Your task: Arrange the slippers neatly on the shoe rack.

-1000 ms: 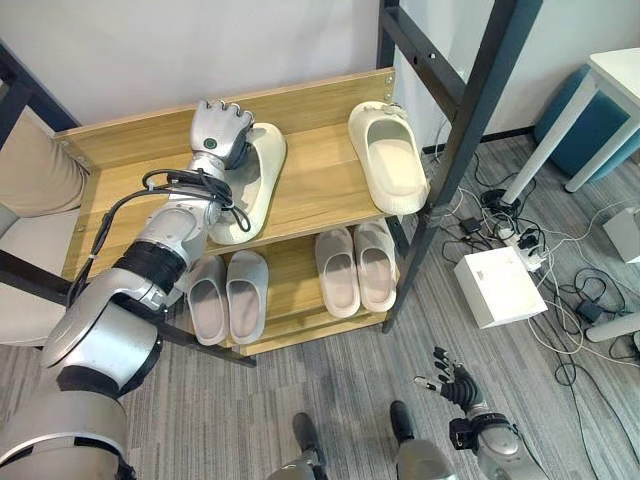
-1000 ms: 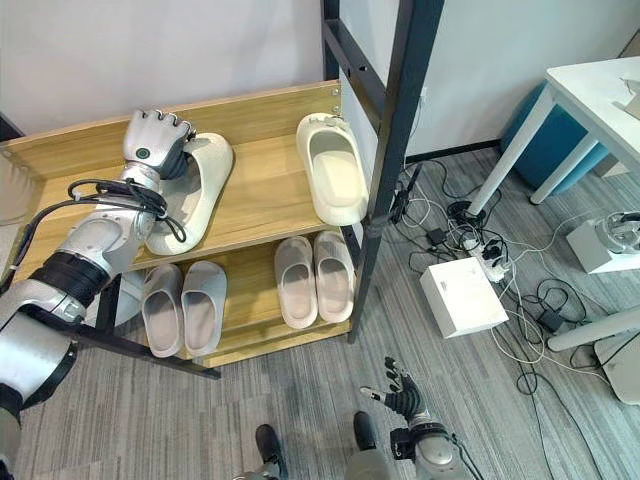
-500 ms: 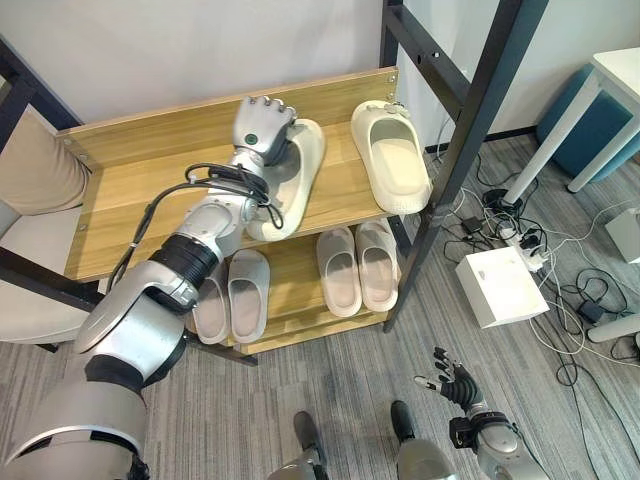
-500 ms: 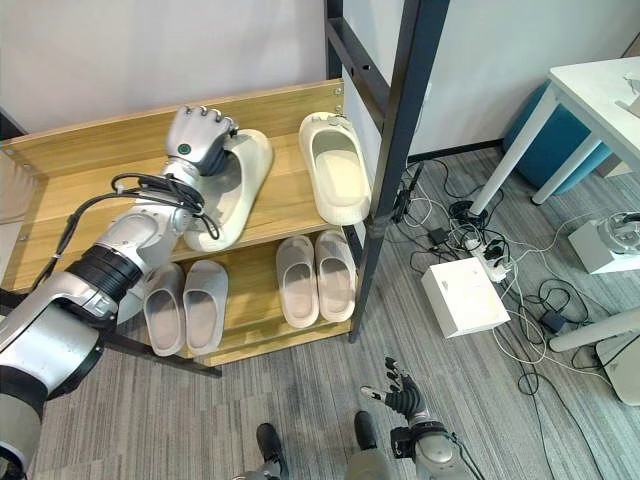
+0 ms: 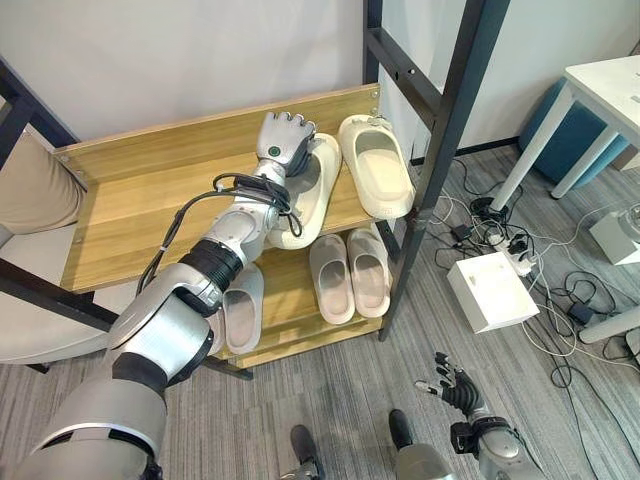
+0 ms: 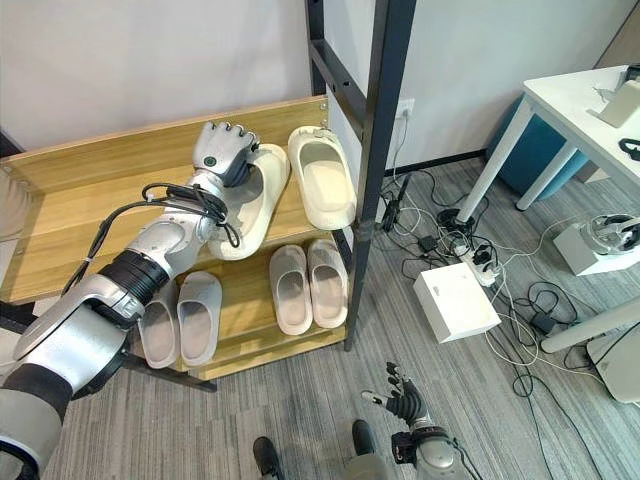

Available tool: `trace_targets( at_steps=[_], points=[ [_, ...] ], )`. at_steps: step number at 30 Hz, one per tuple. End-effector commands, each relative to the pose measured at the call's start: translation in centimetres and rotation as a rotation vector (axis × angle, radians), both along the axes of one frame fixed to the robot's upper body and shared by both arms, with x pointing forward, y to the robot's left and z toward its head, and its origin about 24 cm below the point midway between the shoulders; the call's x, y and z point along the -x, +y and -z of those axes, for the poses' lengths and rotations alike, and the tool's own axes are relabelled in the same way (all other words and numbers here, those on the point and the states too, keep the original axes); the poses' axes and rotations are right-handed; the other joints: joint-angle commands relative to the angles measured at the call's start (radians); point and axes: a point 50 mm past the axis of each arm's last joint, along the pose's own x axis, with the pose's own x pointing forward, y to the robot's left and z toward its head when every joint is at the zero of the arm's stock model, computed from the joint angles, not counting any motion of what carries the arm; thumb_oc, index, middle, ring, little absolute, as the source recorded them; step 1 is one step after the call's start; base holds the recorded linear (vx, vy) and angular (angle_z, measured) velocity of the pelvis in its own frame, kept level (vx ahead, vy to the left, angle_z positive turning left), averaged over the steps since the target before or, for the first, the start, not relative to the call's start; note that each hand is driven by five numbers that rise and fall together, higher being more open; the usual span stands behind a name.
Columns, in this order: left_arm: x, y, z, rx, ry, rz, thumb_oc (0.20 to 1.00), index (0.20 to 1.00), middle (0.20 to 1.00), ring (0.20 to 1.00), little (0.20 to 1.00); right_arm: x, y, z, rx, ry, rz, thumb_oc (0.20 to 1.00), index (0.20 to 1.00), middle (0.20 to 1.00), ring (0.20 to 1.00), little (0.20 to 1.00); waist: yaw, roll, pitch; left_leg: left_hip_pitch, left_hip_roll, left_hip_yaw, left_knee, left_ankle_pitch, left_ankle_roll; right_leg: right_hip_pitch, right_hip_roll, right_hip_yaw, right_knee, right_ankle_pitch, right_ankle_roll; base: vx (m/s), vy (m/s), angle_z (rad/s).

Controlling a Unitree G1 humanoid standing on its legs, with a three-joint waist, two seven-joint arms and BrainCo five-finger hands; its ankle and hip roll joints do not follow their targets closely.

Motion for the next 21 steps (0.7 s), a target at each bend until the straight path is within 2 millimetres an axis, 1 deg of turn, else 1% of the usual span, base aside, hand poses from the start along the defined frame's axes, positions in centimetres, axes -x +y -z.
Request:
trace_targets(
  at_steps=[1,5,6,8,10,11,12,13,16,17,18,19,20,21],
  points=[
    [-1.1,1.2,-6.2,0.237,-0.142,-0.063,0.200,0.200,0.200,0.200,0.200,-0.5,0.2,-1.0,-0.013,-0.063,0.000,1.000,1.000,1.000,1.000,1.000,0.004,-0.012,-0.002,0.115,0.053,-0.025,0.000,-0.142,-0.059,-0.022,-0.025,-0.051,-0.005,-0.051,0.057,0.00,0.000,0.00],
    [-1.1,0.8,-7.0,0.244,-0.153,-0.043,0.200,0.200,0.200,0.200,0.200,-0.7,0.1,-1.2,-0.004,-0.073,-0.006,1.000,1.000,1.000,1.000,1.000,0.002,-0.008,-0.005,0.115,0.053,-0.021,0.000,-0.141,-0.059,-0.026,-0.025,-0.049,-0.005,-0.048,0.059,0.00,0.000,0.00],
    [-1.0,0.7,-7.0,0.231,-0.155,-0.042,1.000,1.000,1.000,1.000,1.000,-0.7,0.1,-1.2,-0.005,-0.070,-0.007,1.000,1.000,1.000,1.000,1.000,0.003,-0.009,-0.006,0.115,0.054,-0.021,0.000,-0.142,-0.059,-0.025,-0.025,-0.050,-0.005,-0.048,0.060,0.00,0.000,0.00],
    [-1.0,0.6,-7.2,0.203,-0.148,-0.031,1.000,1.000,1.000,1.000,1.000,-0.6,-0.2,-1.2,-0.007,-0.068,0.004,1.000,1.000,1.000,1.000,1.000,0.007,-0.009,-0.010,0.115,0.055,-0.023,0.000,-0.141,-0.059,-0.021,-0.025,-0.053,-0.005,-0.050,0.060,0.00,0.000,0.00],
    [-0.7,1.2,-7.9,0.162,-0.171,-0.040,1.000,1.000,1.000,1.000,1.000,-0.6,-0.3,-1.0,-0.009,-0.061,0.012,1.000,1.000,1.000,1.000,1.000,0.015,-0.006,-0.013,0.114,0.054,-0.028,0.000,-0.140,-0.059,-0.016,-0.024,-0.060,-0.005,-0.053,0.059,0.00,0.000,0.00],
    [-0.4,1.8,-8.6,0.105,-0.201,-0.051,1.000,1.000,1.000,1.000,1.000,-0.7,-0.3,-1.0,-0.011,-0.061,0.014,1.000,1.000,1.000,1.000,1.000,0.023,-0.004,-0.016,0.113,0.054,-0.035,0.000,-0.139,-0.060,-0.010,-0.024,-0.068,-0.005,-0.055,0.058,0.00,0.000,0.00],
    [-0.3,2.0,-8.6,0.089,-0.209,-0.055,1.000,1.000,1.000,1.000,1.000,-0.7,-0.3,-1.0,-0.013,-0.060,0.014,1.000,1.000,1.000,1.000,1.000,0.027,-0.004,-0.016,0.112,0.053,-0.039,0.000,-0.138,-0.060,-0.009,-0.024,-0.071,-0.005,-0.056,0.058,-0.01,-0.010,0.08],
    [0.0,3.0,-8.5,0.078,-0.217,-0.068,1.000,1.000,1.000,1.000,1.000,-0.7,-0.1,-0.9,-0.021,-0.055,0.017,1.000,1.000,1.000,1.000,1.000,0.041,-0.006,-0.019,0.111,0.053,-0.050,0.000,-0.135,-0.061,0.000,-0.025,-0.084,-0.005,-0.059,0.057,-0.01,-0.008,0.21],
    [0.6,4.1,-8.5,0.121,-0.234,-0.064,1.000,1.000,1.000,1.000,1.000,-0.7,0.2,-0.7,-0.030,-0.051,0.017,1.000,1.000,1.000,1.000,1.000,0.055,-0.008,-0.020,0.108,0.053,-0.062,0.000,-0.133,-0.061,0.006,-0.026,-0.095,-0.005,-0.062,0.056,-0.01,-0.011,0.24],
    [1.0,4.5,-8.2,0.167,-0.233,-0.047,1.000,1.000,1.000,1.000,1.000,-0.7,0.3,-0.8,-0.037,-0.053,0.023,1.000,1.000,1.000,1.000,1.000,0.062,-0.010,-0.021,0.108,0.051,-0.065,0.000,-0.133,-0.061,0.010,-0.026,-0.100,-0.005,-0.062,0.055,-0.02,-0.012,0.04],
    [1.4,4.9,-7.5,0.261,-0.219,-0.009,1.000,1.000,1.000,1.000,1.000,-0.8,0.5,-0.7,-0.049,-0.053,0.033,1.000,1.000,1.000,1.000,1.000,0.071,-0.012,-0.020,0.107,0.049,-0.070,0.000,-0.130,-0.060,0.011,-0.027,-0.105,-0.005,-0.061,0.053,-0.02,-0.005,0.14],
    [2.4,5.2,-5.6,0.459,-0.166,0.086,1.000,1.000,1.000,1.000,1.000,-0.8,0.8,-0.6,-0.068,-0.045,0.050,1.000,1.000,1.000,1.000,1.000,0.084,-0.012,-0.022,0.106,0.046,-0.077,0.000,-0.128,-0.058,0.016,-0.027,-0.111,-0.005,-0.062,0.050,-0.01,0.001,0.16],
    [2.9,5.5,-4.6,0.553,-0.141,0.134,1.000,1.000,1.000,1.000,1.000,-0.8,1.0,-0.5,-0.074,-0.042,0.055,1.000,1.000,1.000,1.000,1.000,0.091,-0.012,-0.023,0.105,0.045,-0.081,0.000,-0.126,-0.057,0.019,-0.027,-0.114,-0.005,-0.063,0.048,0.00,0.018,0.20],
    [3.8,5.4,-1.8,0.789,-0.023,0.247,1.000,1.000,1.000,1.000,1.000,-0.6,1.1,-0.3,-0.081,-0.024,0.060,1.000,1.000,1.000,1.000,1.000,0.106,-0.012,-0.023,0.103,0.042,-0.088,0.000,-0.122,-0.056,0.023,-0.027,-0.120,-0.005,-0.061,0.045,0.01,0.026,0.11]
  ],
)
